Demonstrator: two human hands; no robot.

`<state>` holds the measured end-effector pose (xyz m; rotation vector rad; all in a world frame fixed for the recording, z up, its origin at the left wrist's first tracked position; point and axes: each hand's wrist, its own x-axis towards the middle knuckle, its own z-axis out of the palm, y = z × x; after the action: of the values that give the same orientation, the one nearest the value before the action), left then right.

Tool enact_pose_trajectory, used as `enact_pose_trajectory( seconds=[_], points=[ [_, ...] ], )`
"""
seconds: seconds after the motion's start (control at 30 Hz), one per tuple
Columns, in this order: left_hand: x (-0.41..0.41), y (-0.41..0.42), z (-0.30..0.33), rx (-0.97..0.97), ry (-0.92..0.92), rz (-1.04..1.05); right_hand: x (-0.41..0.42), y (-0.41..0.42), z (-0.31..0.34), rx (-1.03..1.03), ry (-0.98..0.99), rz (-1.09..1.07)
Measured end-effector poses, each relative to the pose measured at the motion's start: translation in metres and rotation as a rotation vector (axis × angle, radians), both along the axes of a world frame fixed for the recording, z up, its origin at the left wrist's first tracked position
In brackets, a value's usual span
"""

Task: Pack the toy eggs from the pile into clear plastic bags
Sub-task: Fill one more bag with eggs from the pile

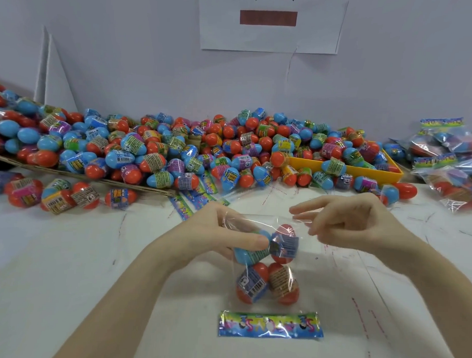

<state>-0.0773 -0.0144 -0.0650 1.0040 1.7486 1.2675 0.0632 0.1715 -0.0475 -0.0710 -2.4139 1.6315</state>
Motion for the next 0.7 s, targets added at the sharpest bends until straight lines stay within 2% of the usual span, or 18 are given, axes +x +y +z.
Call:
enact_pose_trajectory(
  seconds=[0.1, 0.17, 0.3, 0.47, 0.53, 0.63, 0.7],
  points=[
    [0.002, 0.000, 0.001, 0.020, 0.012, -0.024, 0.001, 0.000, 0.009, -0.153, 0.103, -0.153],
    [0.003, 0.001, 0.001, 0.036, 0.016, -0.036, -0.005, -0.012, 0.007, -0.166, 0.079, -0.215],
    [0.005, 0.003, 0.002, 0.061, 0.057, -0.039, -0.014, -0.036, -0.005, -0.099, -0.157, -0.173],
    [0.004, -0.002, 0.004, 0.049, 0.131, -0.086, -0.013, -0.038, -0.005, -0.168, -0.184, -0.072],
    [0.002, -0.004, 0.005, 0.025, 0.064, -0.096, -0.013, -0.035, -0.005, -0.161, -0.176, -0.075],
    [0.000, -0.004, 0.008, 0.032, -0.148, -0.047, -0.012, -0.034, -0.004, -0.166, -0.176, -0.079],
    [-0.002, -0.003, 0.007, 0.021, -0.088, 0.012, -0.012, -0.033, -0.004, -0.165, -0.171, -0.070]
  ],
)
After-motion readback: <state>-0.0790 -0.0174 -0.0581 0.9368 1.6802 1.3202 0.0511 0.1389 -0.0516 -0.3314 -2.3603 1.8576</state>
